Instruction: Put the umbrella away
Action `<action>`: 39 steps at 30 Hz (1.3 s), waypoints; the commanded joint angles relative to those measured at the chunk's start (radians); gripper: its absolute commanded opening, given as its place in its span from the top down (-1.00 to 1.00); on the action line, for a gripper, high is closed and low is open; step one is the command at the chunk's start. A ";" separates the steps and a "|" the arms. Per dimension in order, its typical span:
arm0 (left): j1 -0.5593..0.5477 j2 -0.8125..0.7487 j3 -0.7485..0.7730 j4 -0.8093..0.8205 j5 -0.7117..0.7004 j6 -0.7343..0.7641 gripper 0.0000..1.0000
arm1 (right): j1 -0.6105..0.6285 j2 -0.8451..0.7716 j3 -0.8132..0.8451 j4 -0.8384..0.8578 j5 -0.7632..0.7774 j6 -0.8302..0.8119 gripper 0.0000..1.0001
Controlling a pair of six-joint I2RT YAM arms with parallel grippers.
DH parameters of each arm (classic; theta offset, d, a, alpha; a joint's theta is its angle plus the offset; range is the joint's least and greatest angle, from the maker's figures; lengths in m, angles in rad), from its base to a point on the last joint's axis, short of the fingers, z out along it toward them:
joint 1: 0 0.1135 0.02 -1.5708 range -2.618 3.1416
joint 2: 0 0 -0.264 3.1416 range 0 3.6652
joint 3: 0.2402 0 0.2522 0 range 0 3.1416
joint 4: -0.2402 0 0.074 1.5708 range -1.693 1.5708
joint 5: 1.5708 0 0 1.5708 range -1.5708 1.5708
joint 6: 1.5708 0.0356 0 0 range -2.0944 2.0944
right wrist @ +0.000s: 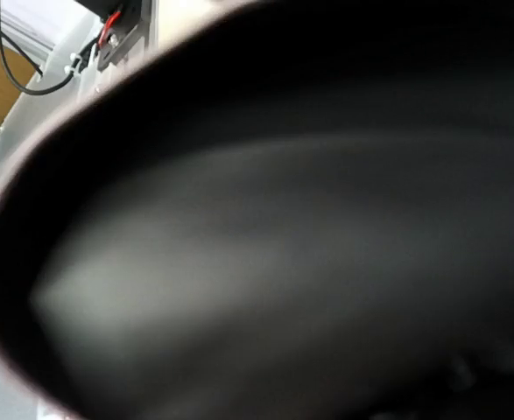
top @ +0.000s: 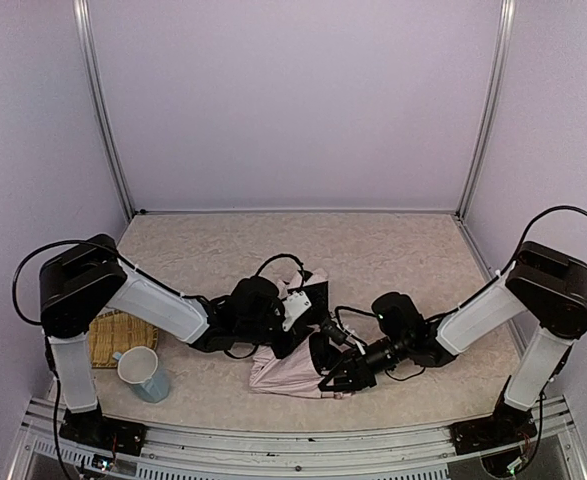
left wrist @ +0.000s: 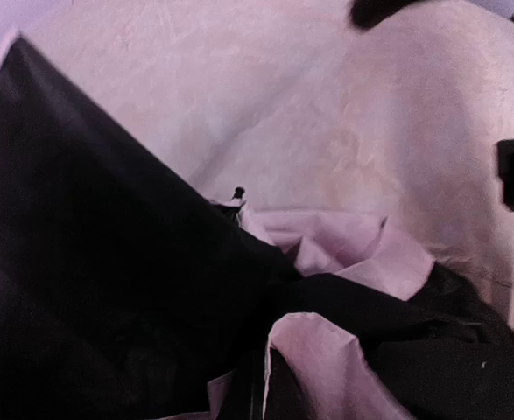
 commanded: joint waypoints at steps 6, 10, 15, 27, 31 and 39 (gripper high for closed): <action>0.012 0.148 0.028 -0.171 -0.024 -0.104 1.00 | 0.031 -0.047 -0.066 -0.076 0.114 0.085 0.80; 0.012 0.168 0.012 -0.181 -0.007 -0.092 1.00 | 0.030 -0.144 -0.075 -0.149 0.278 0.088 0.08; 0.013 0.176 0.001 -0.182 0.022 -0.076 1.00 | 0.056 -0.318 -0.068 -0.318 0.510 0.064 -0.56; 0.031 0.174 -0.012 -0.173 0.074 -0.062 1.00 | 0.438 -0.300 0.203 -0.572 1.060 -0.547 -0.71; 0.038 0.175 -0.017 -0.165 0.099 -0.064 1.00 | 0.468 -0.121 0.348 -0.677 1.128 -0.697 -0.82; 0.044 0.188 -0.015 -0.165 0.131 -0.059 1.00 | 0.431 0.084 0.441 -0.776 1.172 -0.773 -0.72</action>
